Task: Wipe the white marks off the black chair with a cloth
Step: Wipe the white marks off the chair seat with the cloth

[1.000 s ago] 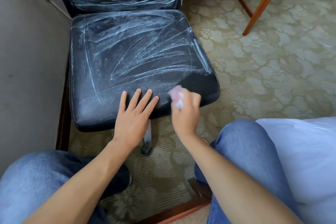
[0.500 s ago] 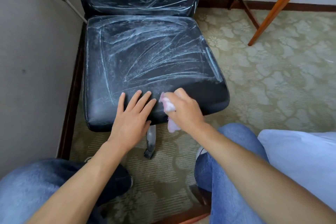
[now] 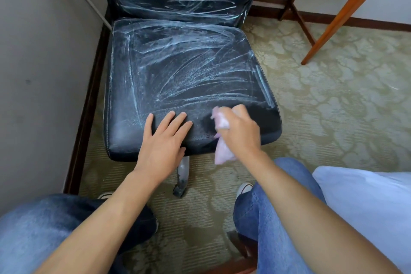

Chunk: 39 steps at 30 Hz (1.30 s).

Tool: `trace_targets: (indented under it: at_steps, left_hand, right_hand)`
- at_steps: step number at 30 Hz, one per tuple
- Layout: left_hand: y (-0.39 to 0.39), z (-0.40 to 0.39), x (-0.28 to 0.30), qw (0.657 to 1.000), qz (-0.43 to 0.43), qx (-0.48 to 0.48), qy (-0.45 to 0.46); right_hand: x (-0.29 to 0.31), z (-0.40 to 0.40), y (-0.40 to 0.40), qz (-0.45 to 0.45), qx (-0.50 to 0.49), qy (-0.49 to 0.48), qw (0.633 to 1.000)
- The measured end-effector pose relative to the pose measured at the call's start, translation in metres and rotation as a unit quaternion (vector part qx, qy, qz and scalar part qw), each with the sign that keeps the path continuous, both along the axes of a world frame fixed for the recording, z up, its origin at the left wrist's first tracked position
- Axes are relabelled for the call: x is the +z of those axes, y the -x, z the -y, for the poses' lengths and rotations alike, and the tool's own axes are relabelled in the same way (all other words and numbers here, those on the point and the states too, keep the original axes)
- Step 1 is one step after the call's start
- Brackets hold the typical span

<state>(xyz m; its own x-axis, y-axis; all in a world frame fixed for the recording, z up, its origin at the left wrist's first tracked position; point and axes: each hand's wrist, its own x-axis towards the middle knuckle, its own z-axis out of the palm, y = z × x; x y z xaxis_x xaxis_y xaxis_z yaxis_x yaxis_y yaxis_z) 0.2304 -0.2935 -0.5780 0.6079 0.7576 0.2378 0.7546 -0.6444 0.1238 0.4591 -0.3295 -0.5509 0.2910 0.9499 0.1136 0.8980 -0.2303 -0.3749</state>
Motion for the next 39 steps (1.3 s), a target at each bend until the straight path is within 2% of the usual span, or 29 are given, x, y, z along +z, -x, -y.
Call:
trace_targets:
  at_steps: [2,3,4,6,8,9,10,12,14,15,18,20,21,23,25,26,28,30,32,33,35,37,39]
  left_hand:
    - [0.0,0.002,0.0,1.0,-0.003,0.001,-0.005]
    - [0.0,0.002,0.001,1.0,-0.005,0.002,-0.006]
    - [0.0,0.002,0.001,1.0,-0.006,0.002,-0.005]
    - [-0.003,0.0,0.003,1.0,-0.007,0.006,-0.003]
    - [-0.005,-0.002,0.004,1.0,-0.008,0.009,-0.008]
    - [-0.005,-0.001,0.004,1.0,-0.007,0.009,-0.01]
    - [-0.004,-0.001,0.004,1.0,-0.006,0.007,-0.01]
    - [-0.002,0.0,0.003,1.0,-0.008,0.004,-0.011]
    - [-0.001,0.001,0.004,1.0,-0.012,0.005,-0.003]
    - [-0.001,0.001,0.005,1.0,-0.012,0.004,0.004]
    - [-0.002,-0.003,0.009,1.0,-0.011,0.0,0.022]
    - [-0.001,-0.004,0.01,0.999,-0.003,-0.003,0.035]
    - [0.0,-0.004,0.011,0.999,0.0,-0.005,0.039]
    - [0.005,-0.002,0.012,0.999,0.0,-0.006,0.041]
    - [0.014,0.0,0.013,0.999,0.002,-0.001,0.041]
    - [0.018,0.0,0.013,0.999,0.004,0.006,0.041]
    - [0.026,-0.002,0.013,0.999,0.002,0.024,0.049]
    - [0.033,-0.002,0.013,0.997,-0.007,0.043,0.06]
    - [0.039,0.001,0.013,0.996,-0.016,0.056,0.064]
    - [0.043,0.003,0.013,0.996,-0.02,0.064,0.066]
    - [0.053,0.006,0.012,0.993,-0.031,0.087,0.072]
    - [0.065,0.009,0.011,0.988,-0.037,0.119,0.093]
    - [0.073,0.011,0.01,0.982,-0.029,0.139,0.123]
  right_hand:
    - [0.003,-0.009,-0.019,-0.024,-0.164,-0.008,0.986]
    - [0.004,-0.011,-0.022,-0.03,-0.195,-0.01,0.98]
    - [0.007,-0.011,-0.018,-0.026,-0.182,-0.01,0.983]
    - [0.01,-0.007,0.004,-0.025,-0.056,-0.004,0.998]
    - [0.006,0.004,0.027,0.0,0.105,0.006,0.994]
    - [0.003,0.004,0.028,0.021,0.142,0.007,0.99]
    - [0.004,0.001,0.023,0.027,0.13,0.006,0.991]
    - [0.004,-0.009,0.004,-0.005,-0.015,0.008,1.0]
    - [0.001,-0.011,-0.007,-0.03,-0.15,-0.017,0.988]
    - [-0.002,-0.008,-0.001,-0.025,-0.155,-0.032,0.987]
    - [-0.013,0.013,0.044,-0.05,-0.029,-0.009,0.998]
    - [-0.028,0.03,0.067,0.018,0.095,-0.001,0.995]
    - [-0.033,0.033,0.067,0.048,0.099,-0.006,0.994]
    - [-0.032,0.031,0.055,0.039,-0.009,-0.007,0.999]
    - [-0.029,0.031,0.045,-0.066,-0.158,-0.015,0.985]
    - [-0.027,0.034,0.045,-0.087,-0.193,-0.031,0.977]
    - [-0.029,0.04,0.052,-0.042,-0.139,-0.031,0.989]
    - [-0.034,0.045,0.069,0.009,0.002,-0.003,1.0]
    - [-0.04,0.051,0.078,0.062,0.121,0.02,0.991]
    - [-0.042,0.049,0.075,0.061,0.129,0.025,0.989]
    - [-0.042,0.043,0.066,-0.011,0.018,0.016,1.0]
    - [-0.039,0.04,0.061,-0.073,-0.124,-0.029,0.989]
    - [-0.038,0.039,0.063,-0.085,-0.152,-0.05,0.984]
